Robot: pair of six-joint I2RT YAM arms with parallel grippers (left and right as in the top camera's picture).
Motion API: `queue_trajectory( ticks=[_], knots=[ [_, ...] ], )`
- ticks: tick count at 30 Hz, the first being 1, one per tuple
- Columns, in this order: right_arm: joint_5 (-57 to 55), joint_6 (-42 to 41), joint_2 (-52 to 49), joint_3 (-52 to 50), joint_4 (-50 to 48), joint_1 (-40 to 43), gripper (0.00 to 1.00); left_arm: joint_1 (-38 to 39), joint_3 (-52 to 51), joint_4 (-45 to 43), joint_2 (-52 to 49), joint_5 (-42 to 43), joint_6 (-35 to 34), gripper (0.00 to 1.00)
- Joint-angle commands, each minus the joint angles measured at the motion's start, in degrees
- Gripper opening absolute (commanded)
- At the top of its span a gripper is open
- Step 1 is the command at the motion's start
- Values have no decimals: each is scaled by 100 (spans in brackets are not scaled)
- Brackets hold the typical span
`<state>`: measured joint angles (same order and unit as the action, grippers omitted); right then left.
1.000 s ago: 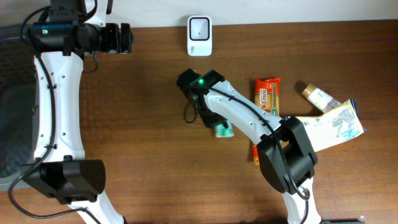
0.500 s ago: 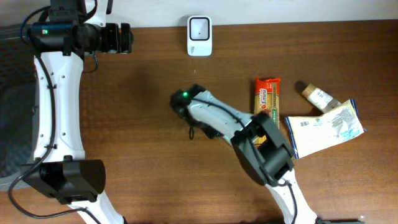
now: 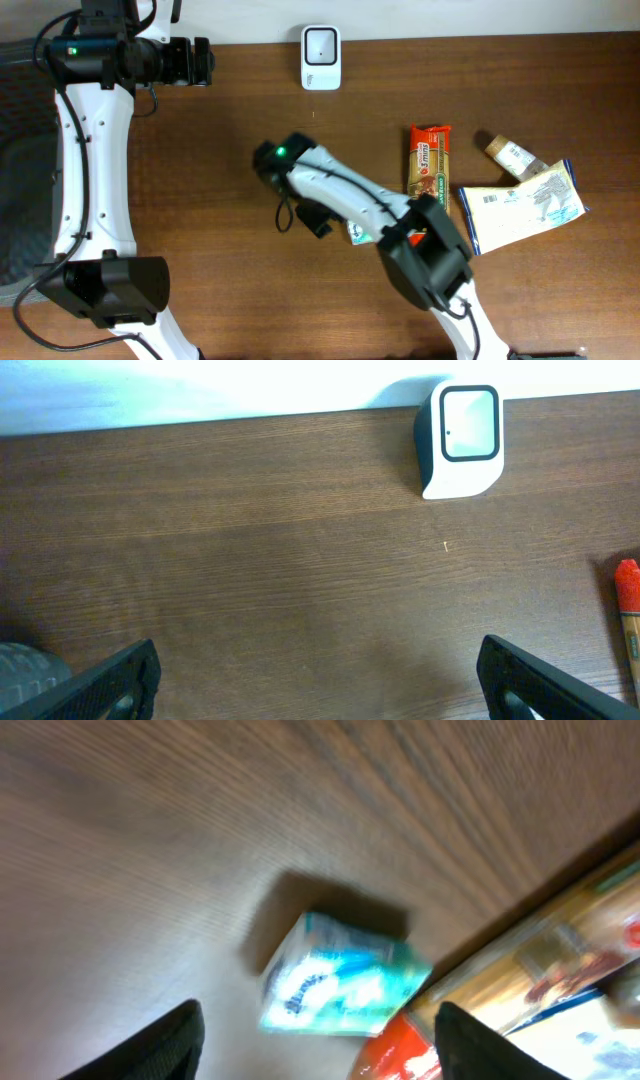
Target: Scan the item barcode
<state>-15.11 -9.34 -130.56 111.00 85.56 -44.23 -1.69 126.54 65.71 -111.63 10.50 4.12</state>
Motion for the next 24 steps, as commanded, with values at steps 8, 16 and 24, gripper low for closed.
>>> queue_trajectory(
  ticks=[8,16,24],
  knots=[
    [2398,50,686,-487,920,1300,4,-9,26,-7,92,20,92,99],
    [2096,-173,684,-2015,278,1325,4,-9,26,-9,92,20,92,99],
    [98,-896,678,-2269,-1777,1340,4,-9,26,-7,92,20,92,99]
  ],
)
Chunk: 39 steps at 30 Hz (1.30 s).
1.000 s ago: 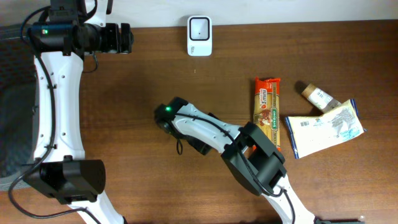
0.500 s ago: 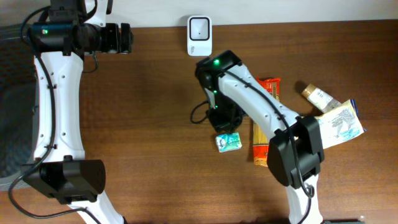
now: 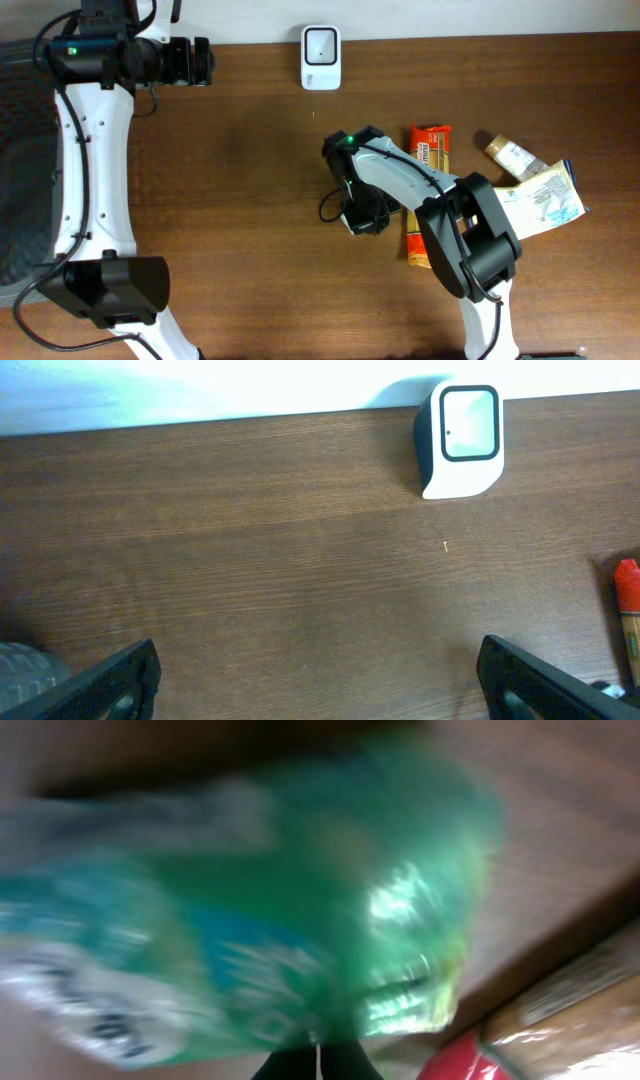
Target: Scan the item barcode
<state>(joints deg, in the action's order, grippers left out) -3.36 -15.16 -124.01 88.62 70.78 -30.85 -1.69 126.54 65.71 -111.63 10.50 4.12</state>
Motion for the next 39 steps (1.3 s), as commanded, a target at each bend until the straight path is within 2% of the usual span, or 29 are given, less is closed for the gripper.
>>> queue_trajectory(
  ticks=[1,4,7,9,12,14,16,18,19,27,31,33,39],
  knots=[
    [-1231,-310,22,-26,-409,28,4,-9,26,-9,92,20,92,99],
    [-1156,273,24,-7,-861,173,4,-9,26,-9,92,20,92,99],
    [-424,966,28,120,-1445,367,4,-9,26,-9,92,20,92,99],
    [118,1049,28,267,-1637,544,4,-9,26,-7,92,22,94,99],
    [1152,1054,28,568,-1659,911,4,-9,26,-7,92,20,92,99],
    [1825,1423,31,756,-1419,1150,5,-9,26,-9,92,22,92,99],
    [2197,1545,31,811,-1263,1296,12,-9,26,-9,92,20,92,99],
    [2887,1556,9,807,-1095,1488,42,-9,26,-9,92,22,92,99],
    [3344,1554,-31,802,-999,1519,48,-9,26,-9,92,20,92,99],
    [3462,393,-205,356,-1137,1322,47,-9,26,-9,92,22,92,99],
    [3453,291,-205,352,-1202,1322,46,-9,26,-9,92,20,92,99],
    [3418,188,-208,352,-1384,1285,42,-9,26,-7,92,22,92,99],
    [2787,-33,-210,345,-1342,1130,41,-9,26,-9,92,20,92,99]
  ],
)
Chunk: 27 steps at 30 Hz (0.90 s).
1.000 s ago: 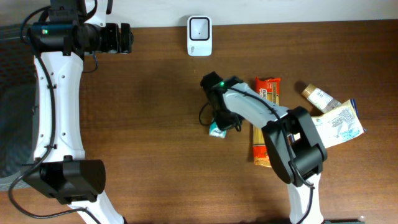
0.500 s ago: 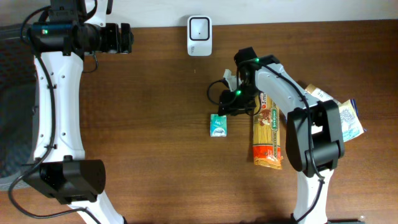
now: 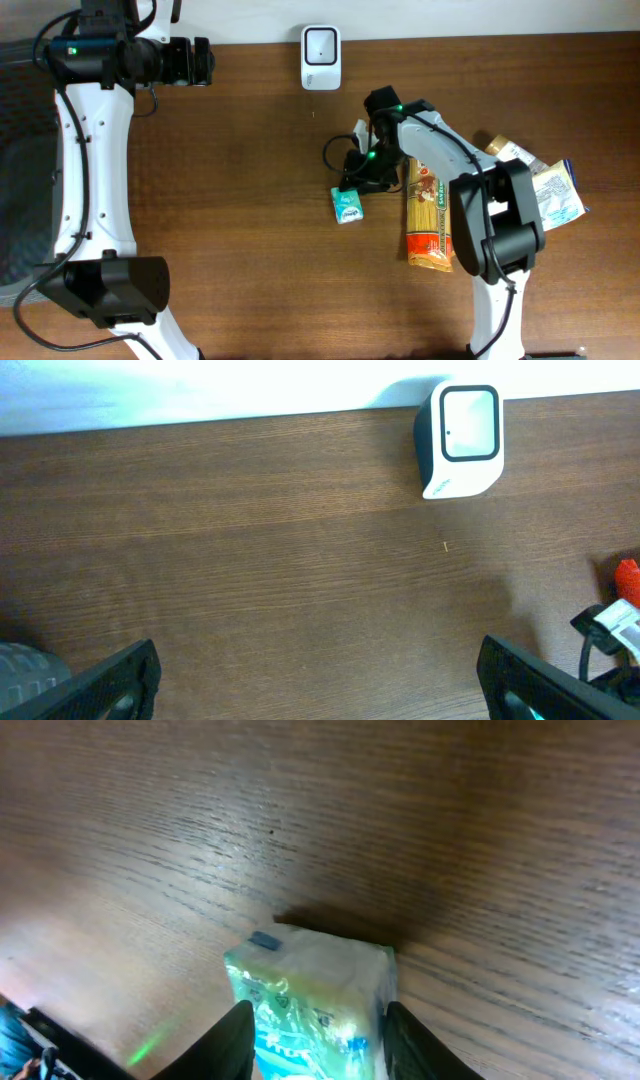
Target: Scan the item barcode
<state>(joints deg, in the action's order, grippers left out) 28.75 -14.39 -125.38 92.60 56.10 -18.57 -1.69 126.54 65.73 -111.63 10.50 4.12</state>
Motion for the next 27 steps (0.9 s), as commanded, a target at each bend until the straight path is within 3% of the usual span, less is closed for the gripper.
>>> queue_trajectory(
  ticks=[1,5,8,12,14,17,19,21,23,27],
  knots=[
    [-651,-76,-72,-52,232,-92,41,-9,26,-11,92,22,92,99],
    [-876,544,-72,-52,529,-44,41,-9,26,-11,92,22,92,99],
    [-330,1121,-72,-55,573,-70,41,-9,26,-11,92,22,92,99],
    [-177,1091,-72,-149,328,-243,40,-9,26,-9,92,22,92,99],
    [-221,931,-72,-402,74,-254,25,-9,26,-11,92,20,92,99],
    [-221,813,-72,-551,-70,-238,16,-9,26,-11,92,20,92,99],
    [-219,813,-68,-546,-72,-236,5,-9,26,-11,92,22,92,99],
    [-199,815,-50,-490,-17,-229,4,-9,26,-11,92,20,92,99],
    [157,839,33,-367,83,-201,4,-9,26,-11,92,20,92,99],
    [2114,1709,581,164,391,223,4,-9,26,-9,92,22,92,99]
  ],
)
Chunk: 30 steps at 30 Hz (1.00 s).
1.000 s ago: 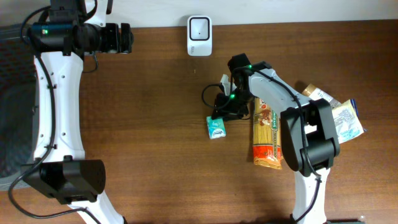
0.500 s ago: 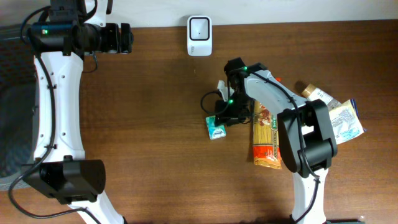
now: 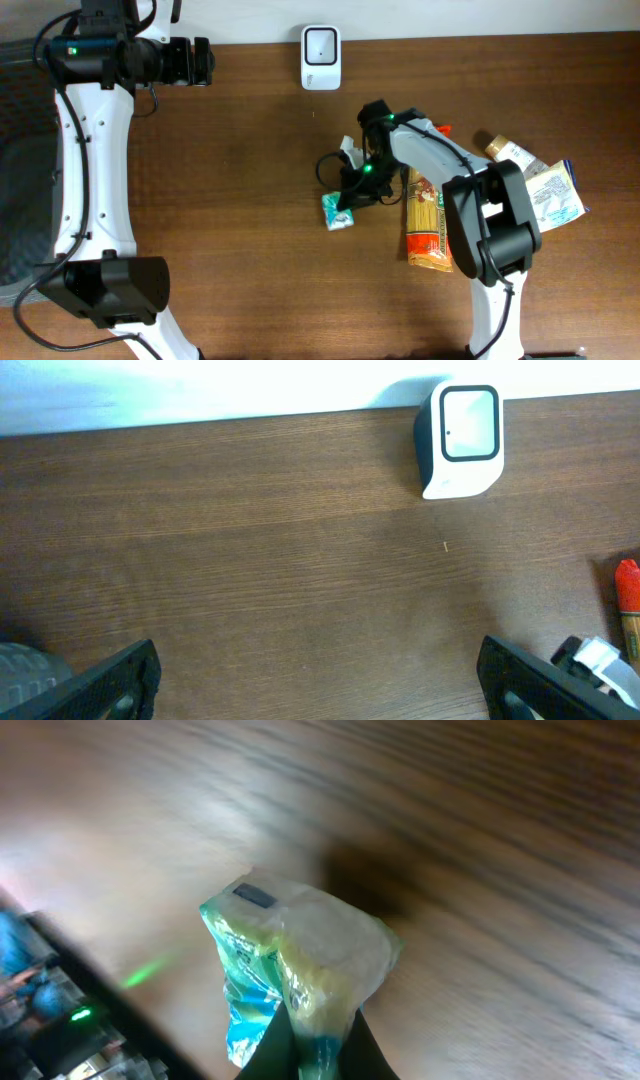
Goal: Scan the item barcode
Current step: 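Lift the green box toward the scanner with the right gripper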
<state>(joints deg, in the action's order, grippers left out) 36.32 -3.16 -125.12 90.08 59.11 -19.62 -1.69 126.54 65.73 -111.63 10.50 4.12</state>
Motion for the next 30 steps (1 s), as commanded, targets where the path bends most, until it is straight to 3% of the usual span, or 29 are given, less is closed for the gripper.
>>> queue_trajectory(
  ticks=[1,4,12,22,30],
  knots=[
    [1574,621,662,481,107,426,4,-9,26,-11,92,22,92,99],
    [2179,697,1005,564,109,776,4,-9,26,-9,92,20,92,99],
    [5198,1346,1475,568,20,1768,4,-9,26,-11,92,22,92,99],
    [5263,269,2081,1980,0,2312,4,-9,26,-9,92,20,92,99],
    [5261,118,2317,2564,-2,2312,4,-9,26,-11,92,22,94,99]
  ],
)
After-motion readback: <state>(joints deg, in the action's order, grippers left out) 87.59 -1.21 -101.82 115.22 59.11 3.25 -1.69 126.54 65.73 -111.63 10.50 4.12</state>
